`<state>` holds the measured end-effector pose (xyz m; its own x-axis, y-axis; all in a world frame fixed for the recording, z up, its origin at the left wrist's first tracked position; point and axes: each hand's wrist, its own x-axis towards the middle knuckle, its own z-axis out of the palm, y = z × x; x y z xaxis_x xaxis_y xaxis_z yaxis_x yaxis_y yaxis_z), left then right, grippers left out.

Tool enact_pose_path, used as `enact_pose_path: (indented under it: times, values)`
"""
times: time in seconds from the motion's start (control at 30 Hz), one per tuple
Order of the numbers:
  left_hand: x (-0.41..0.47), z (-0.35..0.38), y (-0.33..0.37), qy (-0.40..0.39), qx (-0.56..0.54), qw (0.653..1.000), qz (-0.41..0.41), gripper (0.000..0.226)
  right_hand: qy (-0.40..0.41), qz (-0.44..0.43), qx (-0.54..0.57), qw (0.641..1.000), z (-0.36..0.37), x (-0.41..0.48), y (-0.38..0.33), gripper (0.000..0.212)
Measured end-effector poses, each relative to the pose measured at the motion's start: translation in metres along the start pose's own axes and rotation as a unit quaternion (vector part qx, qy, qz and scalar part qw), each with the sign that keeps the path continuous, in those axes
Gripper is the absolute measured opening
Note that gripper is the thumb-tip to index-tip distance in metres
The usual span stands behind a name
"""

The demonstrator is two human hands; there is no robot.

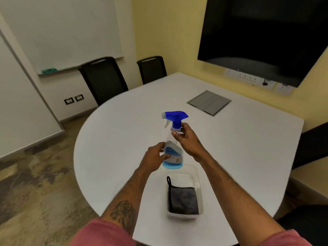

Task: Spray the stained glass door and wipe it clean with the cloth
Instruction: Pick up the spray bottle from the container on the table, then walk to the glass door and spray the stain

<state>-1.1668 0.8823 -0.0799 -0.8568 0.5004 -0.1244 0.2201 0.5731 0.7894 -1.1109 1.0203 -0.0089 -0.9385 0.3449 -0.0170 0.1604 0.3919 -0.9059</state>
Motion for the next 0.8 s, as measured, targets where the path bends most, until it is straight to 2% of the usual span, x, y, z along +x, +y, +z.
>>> enact_pose_path:
  times: [0.3,0.5,0.67,0.8]
  values:
    - [-0.073,-0.054,0.011,0.119,-0.035,0.992,-0.026,0.051,-0.075,-0.096,0.032,0.992,0.023,-0.029,-0.068,0.042]
    - [-0.151,-0.08,0.003,0.22,-0.061,0.972,-0.057,0.049,-0.155,-0.149,0.063,0.975,0.064,-0.069,-0.106,0.036]
    - [-0.234,-0.105,-0.021,0.306,-0.102,0.943,-0.083,0.055,-0.242,-0.197,0.095,0.945,0.115,-0.116,-0.137,0.025]
    - [-0.314,-0.128,-0.043,0.373,-0.129,0.913,-0.101,0.054,-0.323,-0.227,0.117,0.911,0.162,-0.167,-0.164,0.034]
